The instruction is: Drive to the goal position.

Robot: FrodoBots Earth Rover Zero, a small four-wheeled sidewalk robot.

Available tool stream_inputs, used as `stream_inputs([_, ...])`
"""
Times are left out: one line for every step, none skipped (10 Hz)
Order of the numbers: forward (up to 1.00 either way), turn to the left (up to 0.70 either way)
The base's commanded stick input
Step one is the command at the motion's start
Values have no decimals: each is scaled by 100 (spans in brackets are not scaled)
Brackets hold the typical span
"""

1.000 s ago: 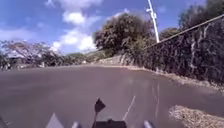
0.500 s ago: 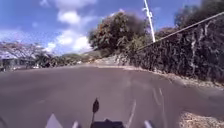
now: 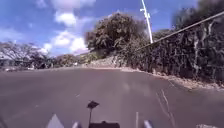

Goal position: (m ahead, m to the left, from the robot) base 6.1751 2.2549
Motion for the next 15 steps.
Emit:
stream_inputs([70, 0])
stream_inputs([70, -1])
stream_inputs([70, -3])
stream_inputs([70, -6])
stream_inputs([70, -31])
stream_inputs([70, -33])
stream_inputs([70, -35])
stream_inputs([70, -35])
stream_inputs([70, -35])
stream_inputs([70, -35])
stream_inputs([70, -33])
stream_inputs([70, -32])
stream_inputs([70, -13])
stream_inputs([70, -9])
stream_inputs([70, -6])
